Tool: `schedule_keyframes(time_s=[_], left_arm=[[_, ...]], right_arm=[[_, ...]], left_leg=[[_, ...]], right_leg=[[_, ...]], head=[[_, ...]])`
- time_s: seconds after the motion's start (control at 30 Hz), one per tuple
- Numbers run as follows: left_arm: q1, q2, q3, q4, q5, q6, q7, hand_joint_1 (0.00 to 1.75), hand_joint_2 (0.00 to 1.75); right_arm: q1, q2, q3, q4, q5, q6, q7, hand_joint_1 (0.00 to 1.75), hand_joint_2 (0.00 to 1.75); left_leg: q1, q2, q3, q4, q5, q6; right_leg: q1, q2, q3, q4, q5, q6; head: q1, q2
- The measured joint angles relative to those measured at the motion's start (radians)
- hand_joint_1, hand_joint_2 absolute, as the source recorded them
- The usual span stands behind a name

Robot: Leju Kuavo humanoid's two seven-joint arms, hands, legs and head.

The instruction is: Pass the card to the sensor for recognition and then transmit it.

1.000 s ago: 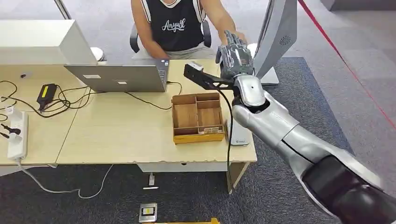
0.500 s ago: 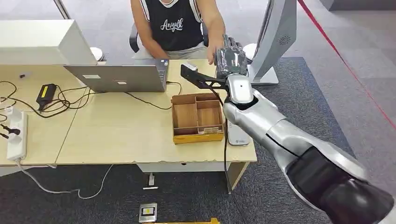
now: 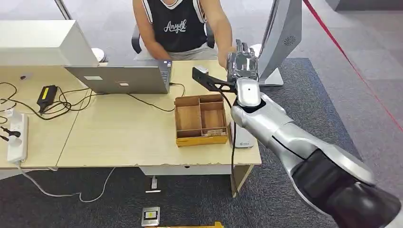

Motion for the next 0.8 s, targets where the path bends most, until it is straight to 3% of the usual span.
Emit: schedule_keyframes(time_s=[0.23,0.27,0.3,0.8], left_arm=[[0.001,0.001,-0.016,0.000,0.008,-0.001,0.002,0.00,0.00],[0.001,0.001,-0.016,0.000,0.009,-0.001,0.002,0.00,0.00],[0.001,0.001,-0.016,0.000,0.010,-0.001,0.002,0.00,0.00],[0.001,0.001,-0.034,0.000,0.015,-0.001,-0.002,0.00,0.00]], right_arm=[[0.000,-0.005,0.000,0.013,0.029,-0.011,0.012,1.75,1.75],[0.000,-0.005,0.000,0.014,0.031,-0.014,0.012,1.62,1.75],[0.000,-0.005,0.000,0.014,0.031,-0.014,0.012,0.38,1.75],[0.001,-0.009,-0.002,0.028,0.031,-0.045,0.012,0.38,1.75]], left_leg=[[0.000,0.000,0.000,0.000,0.000,0.000],[0.000,0.000,0.000,0.000,0.000,0.000],[0.000,0.000,0.000,0.000,0.000,0.000],[0.000,0.000,0.001,0.000,0.000,0.000]], right_leg=[[0.000,0.000,0.000,0.000,0.000,0.000],[0.000,0.000,0.000,0.000,0.000,0.000],[0.000,0.000,0.000,0.000,0.000,0.000],[0.000,0.000,0.000,0.000,0.001,0.000]], head=[[0.000,0.000],[0.000,0.000],[0.000,0.000],[0.000,0.000]])
